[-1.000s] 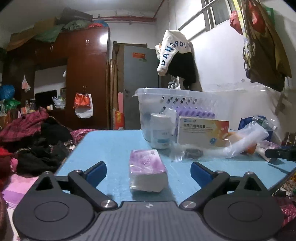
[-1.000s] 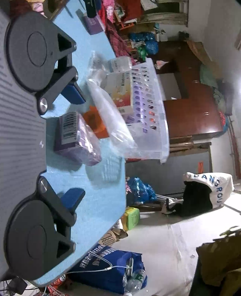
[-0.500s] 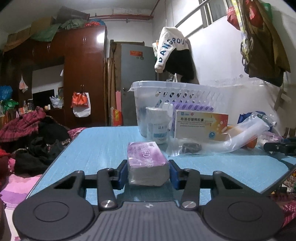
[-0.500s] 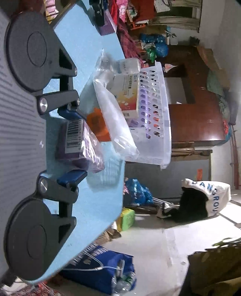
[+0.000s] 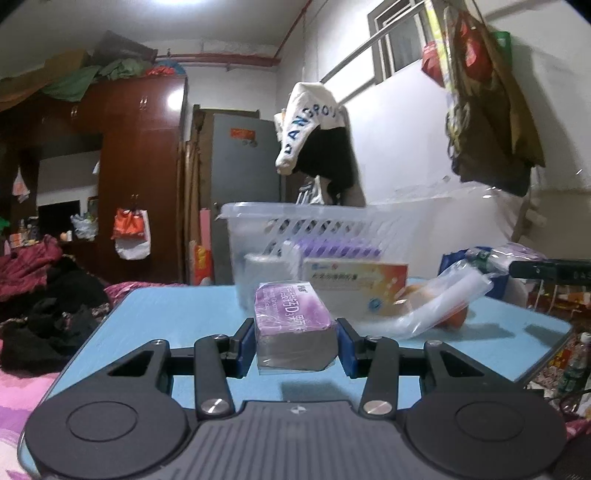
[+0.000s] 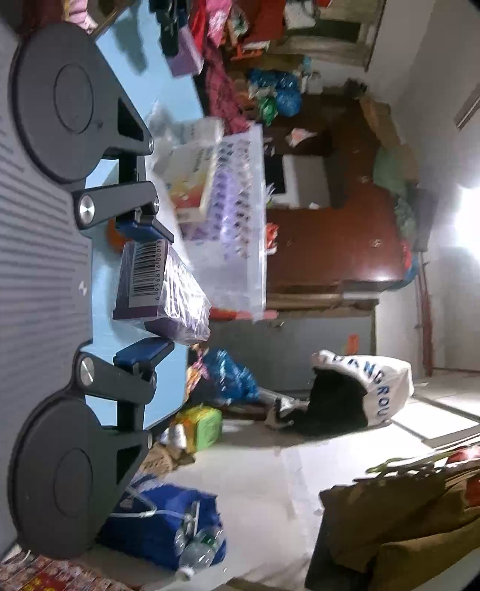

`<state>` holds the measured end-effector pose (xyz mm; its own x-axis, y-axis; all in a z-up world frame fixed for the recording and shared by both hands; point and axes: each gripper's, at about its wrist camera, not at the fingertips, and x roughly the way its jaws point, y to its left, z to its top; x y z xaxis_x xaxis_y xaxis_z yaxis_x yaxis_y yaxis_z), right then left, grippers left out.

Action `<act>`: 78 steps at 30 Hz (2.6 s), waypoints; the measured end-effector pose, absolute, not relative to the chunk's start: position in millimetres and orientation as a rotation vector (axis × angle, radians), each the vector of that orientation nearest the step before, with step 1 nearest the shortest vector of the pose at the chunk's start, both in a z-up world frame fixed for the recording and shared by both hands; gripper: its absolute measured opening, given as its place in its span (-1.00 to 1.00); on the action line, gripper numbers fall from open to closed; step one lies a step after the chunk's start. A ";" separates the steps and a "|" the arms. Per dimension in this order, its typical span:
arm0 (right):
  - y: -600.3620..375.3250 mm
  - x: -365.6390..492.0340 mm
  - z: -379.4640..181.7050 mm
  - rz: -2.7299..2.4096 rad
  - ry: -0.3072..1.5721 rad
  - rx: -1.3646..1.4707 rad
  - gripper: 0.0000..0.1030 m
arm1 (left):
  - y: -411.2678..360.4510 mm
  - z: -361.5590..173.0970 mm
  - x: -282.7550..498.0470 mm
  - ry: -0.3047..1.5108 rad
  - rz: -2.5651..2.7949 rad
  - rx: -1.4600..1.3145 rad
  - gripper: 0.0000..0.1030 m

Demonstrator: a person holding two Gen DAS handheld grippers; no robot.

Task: Organize objects
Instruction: 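Carry both packs into the laundry basket and open both grippers, then grasp the white pill bottle with the left gripper while the right grasps the orange-capped bottle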

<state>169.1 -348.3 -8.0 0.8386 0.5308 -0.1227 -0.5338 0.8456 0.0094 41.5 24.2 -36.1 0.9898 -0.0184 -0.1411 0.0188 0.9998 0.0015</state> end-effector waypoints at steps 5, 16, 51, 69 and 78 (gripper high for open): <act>-340.2 173.0 11.1 0.638 0.082 -0.027 0.11 | 16.5 -1.0 52.0 0.090 -0.074 -0.003 -0.06; -294.0 236.3 84.6 0.703 0.069 0.006 0.10 | 11.5 98.2 149.1 0.132 -0.190 -0.036 -0.06; -206.4 364.7 75.3 0.636 0.469 -0.101 0.28 | 34.8 77.9 313.3 0.444 -0.017 -0.104 0.52; -339.0 243.5 28.3 0.652 0.368 0.047 1.00 | 35.0 56.7 149.1 0.234 -0.019 -0.091 0.66; -295.8 230.6 -4.9 0.715 0.430 -0.137 0.91 | 60.8 19.3 176.7 0.369 -0.021 -0.139 0.66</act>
